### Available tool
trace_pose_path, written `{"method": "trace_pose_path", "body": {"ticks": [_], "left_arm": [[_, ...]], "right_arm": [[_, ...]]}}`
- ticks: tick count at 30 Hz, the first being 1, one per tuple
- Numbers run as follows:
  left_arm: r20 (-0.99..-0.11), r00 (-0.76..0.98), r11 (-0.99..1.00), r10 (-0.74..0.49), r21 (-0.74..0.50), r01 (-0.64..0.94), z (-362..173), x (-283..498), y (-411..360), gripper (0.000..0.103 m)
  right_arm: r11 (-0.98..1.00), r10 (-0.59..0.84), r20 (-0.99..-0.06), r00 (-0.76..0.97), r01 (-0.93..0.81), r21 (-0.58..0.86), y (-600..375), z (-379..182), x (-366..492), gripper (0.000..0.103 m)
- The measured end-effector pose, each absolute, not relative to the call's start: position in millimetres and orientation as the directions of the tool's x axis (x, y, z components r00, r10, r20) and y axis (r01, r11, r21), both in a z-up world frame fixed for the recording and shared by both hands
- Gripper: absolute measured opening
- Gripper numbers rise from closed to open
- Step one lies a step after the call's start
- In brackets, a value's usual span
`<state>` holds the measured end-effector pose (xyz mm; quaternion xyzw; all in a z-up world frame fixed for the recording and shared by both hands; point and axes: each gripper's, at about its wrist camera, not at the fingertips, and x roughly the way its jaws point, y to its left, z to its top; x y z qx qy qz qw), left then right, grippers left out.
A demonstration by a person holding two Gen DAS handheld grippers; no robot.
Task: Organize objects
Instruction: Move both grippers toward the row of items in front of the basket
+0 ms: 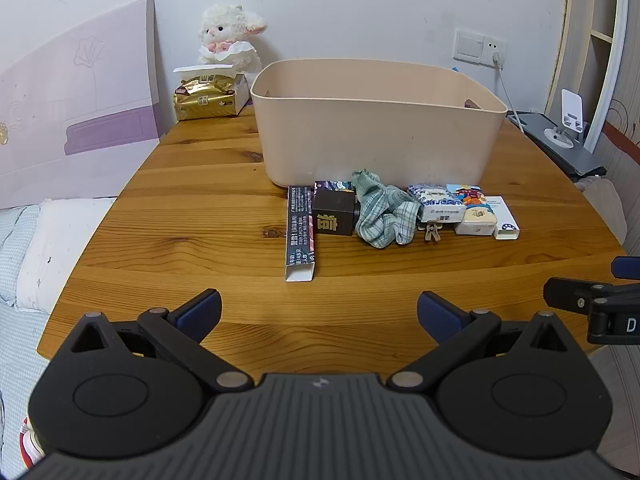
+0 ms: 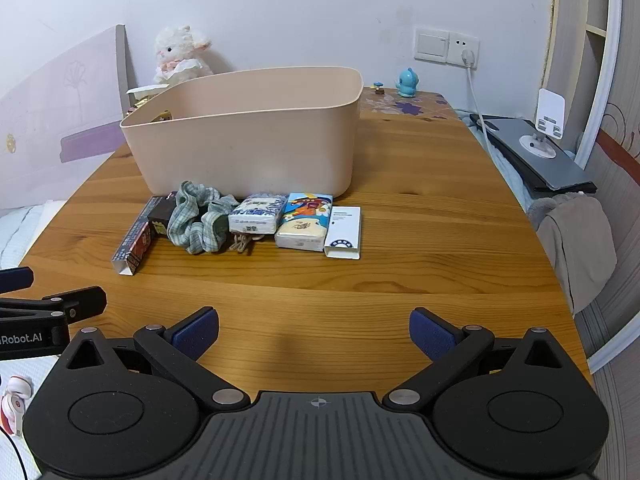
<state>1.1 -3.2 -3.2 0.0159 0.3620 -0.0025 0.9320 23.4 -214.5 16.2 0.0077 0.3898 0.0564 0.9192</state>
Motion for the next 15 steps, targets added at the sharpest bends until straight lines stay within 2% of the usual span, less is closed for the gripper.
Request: {"method": "trace_pose_path", "body": {"ticks": [15], "left_arm": [[-0.677,0.736,1.0,0.01,0.023,0.008,0.4,3.3,-1.2,0.103]], "right_arm": [[0.994,0.106,-0.713,0.693,-0.092,0.058,-216.3,17.3,25.7,0.103]]}}
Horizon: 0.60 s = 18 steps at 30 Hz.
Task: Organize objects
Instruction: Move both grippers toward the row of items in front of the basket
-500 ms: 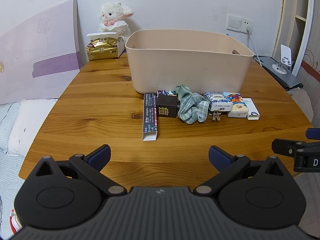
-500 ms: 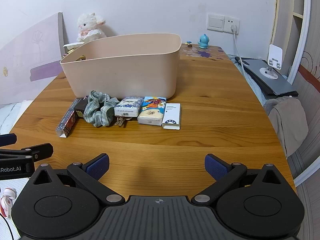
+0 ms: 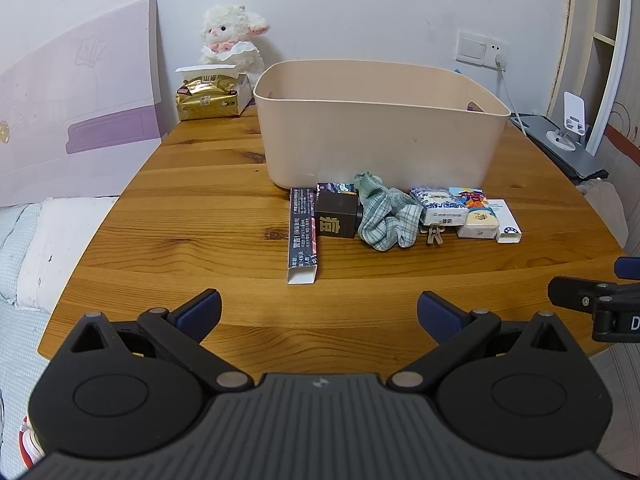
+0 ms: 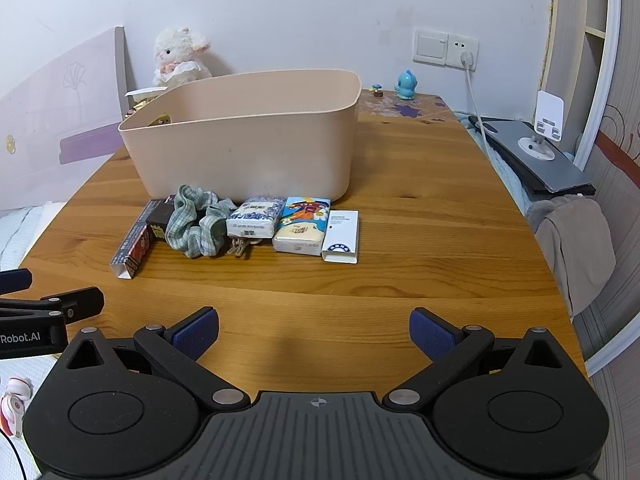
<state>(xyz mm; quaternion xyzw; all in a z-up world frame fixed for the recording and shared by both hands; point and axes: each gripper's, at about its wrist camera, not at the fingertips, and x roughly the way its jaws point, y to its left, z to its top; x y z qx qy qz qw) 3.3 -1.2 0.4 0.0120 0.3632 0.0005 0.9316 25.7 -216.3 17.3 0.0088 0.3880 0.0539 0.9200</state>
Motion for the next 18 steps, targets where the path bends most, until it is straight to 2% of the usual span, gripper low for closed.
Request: {"method": "trace_pose_path", "body": {"ticks": [18], "left_arm": [[-0.694,0.72,1.0,0.007,0.014,0.004,-5.7,17.2,1.6,0.103]], "right_arm": [[0.995,0.099,-0.72,0.687,-0.084,0.057,-221.1,18.5,40.4,0.103]]}}
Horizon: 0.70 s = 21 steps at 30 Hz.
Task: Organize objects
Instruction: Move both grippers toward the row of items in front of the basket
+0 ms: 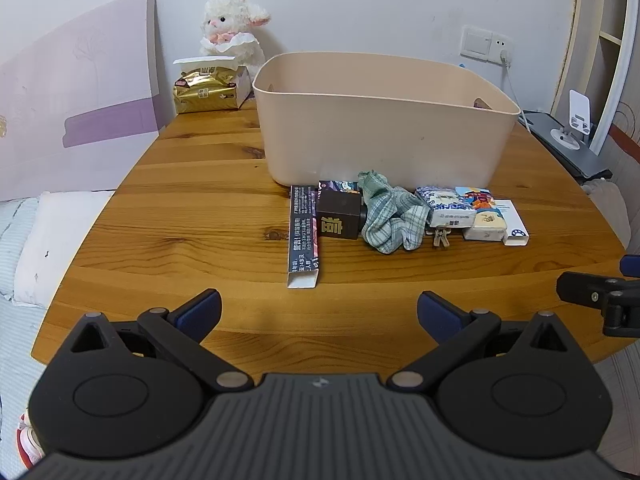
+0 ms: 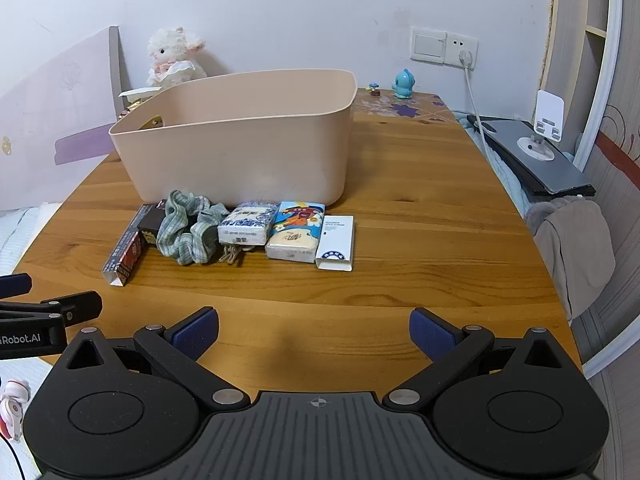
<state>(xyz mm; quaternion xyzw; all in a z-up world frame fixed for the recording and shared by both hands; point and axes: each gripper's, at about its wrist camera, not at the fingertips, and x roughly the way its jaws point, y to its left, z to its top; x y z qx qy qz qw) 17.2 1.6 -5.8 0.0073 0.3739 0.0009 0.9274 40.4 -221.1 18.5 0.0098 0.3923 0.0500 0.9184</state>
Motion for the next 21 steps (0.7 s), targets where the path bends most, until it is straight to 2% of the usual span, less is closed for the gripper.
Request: {"method": "trace_pose_path", "body": {"ticks": [16,21], "left_arm": [[-0.734,0.679,1.0,-0.002,-0.012,-0.01,-23.2,56.2,8.8,0.103],[-0.755,0.655,1.0,0.006,-0.007,-0.018,-32.8,70.8,12.7,0.103]], "right_arm": [[0.998,0.062,-0.746,0.662,-0.059,0.031,-228.2,0.0,78.0,0.103],[0.995,0.104,-0.751,0.652,-0.079,0.068,-230.8,-11.4,95.8,0.101]]}}
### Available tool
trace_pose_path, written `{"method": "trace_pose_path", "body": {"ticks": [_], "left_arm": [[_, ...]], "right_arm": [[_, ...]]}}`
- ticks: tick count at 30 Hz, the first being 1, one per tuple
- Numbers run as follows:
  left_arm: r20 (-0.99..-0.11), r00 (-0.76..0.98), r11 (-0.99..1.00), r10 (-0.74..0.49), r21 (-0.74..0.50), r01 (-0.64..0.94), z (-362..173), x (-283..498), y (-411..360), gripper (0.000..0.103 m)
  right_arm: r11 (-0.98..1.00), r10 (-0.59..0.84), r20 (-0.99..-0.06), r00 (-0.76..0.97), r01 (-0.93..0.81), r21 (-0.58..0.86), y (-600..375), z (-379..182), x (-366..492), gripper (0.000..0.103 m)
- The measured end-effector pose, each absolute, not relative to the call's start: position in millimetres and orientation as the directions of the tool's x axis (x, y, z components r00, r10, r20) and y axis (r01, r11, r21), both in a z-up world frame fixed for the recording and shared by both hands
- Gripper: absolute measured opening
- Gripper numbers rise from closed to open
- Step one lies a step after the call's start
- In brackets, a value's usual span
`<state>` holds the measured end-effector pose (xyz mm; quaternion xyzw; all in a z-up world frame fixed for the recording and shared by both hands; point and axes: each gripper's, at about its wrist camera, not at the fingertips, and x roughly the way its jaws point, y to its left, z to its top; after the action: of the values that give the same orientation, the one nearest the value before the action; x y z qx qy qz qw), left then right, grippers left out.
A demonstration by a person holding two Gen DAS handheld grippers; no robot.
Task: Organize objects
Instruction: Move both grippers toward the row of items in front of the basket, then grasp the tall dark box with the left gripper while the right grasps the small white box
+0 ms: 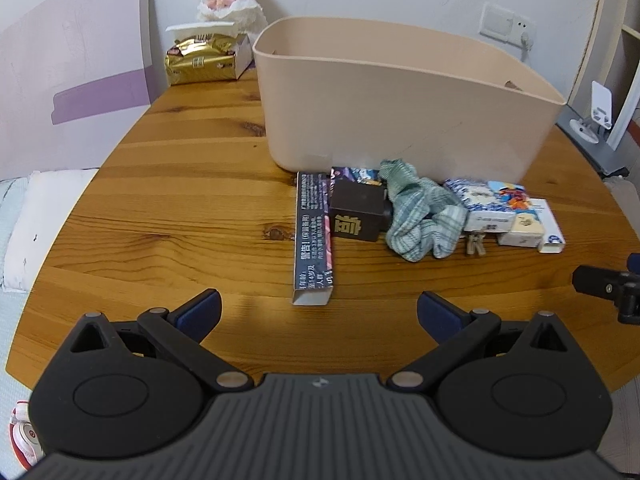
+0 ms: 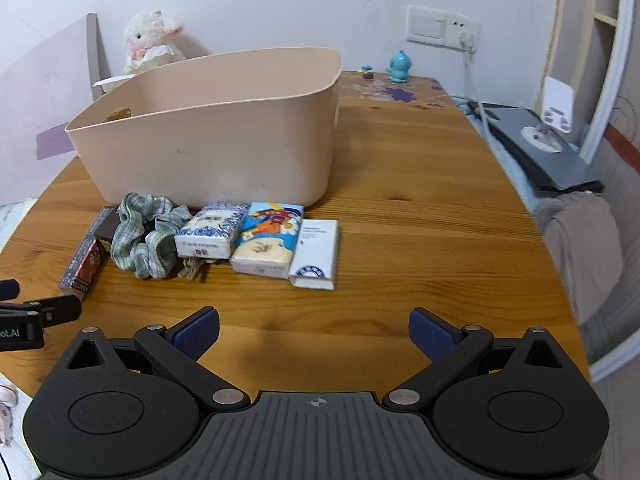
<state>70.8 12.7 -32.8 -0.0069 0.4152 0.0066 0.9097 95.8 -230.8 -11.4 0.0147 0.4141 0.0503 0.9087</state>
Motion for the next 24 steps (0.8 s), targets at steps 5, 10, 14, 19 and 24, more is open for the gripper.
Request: {"method": "trace_pose_path", "body": {"ticks": [5,10,14,19,24], "left_arm": [[-0.775,0.632,0.999,0.015,-0.012,-0.039,-42.4,85.4,22.4,0.103],[-0.787,0.617,0.998,0.022,-0.016,-0.055,-50.7,97.4,33.1,0.103],[-0.807,0.59,0.997,-0.017,-0.057,-0.048,-55.7,108.5,41.3,0.103],[-0.802,0.596,0.997,-0.049,-0.077,-0.022,-57.9,115.5,43.4,0.103],[-0.799,0.602,0.999,-0.016,0.016,0.047,-62.9,118.1,31.8,0.101]], "right_arm": [[0.997,0.081,-0.769,0.635,-0.067,0.05,-231.2,-24.2,115.4,0.094],[0.998,0.06,-0.789,0.611,-0.061,0.028,-232.0,-36.9,131.6,0.083],[0.998,0.043,-0.804,0.593,-0.067,0.005,-231.5,-41.4,141.2,0.076],[0.996,0.048,-0.802,0.595,-0.087,-0.005,-229.4,-42.1,150.3,0.07],[0.995,0.065,-0.792,0.607,-0.101,0.004,-223.7,-40.7,153.3,0.058]]}}
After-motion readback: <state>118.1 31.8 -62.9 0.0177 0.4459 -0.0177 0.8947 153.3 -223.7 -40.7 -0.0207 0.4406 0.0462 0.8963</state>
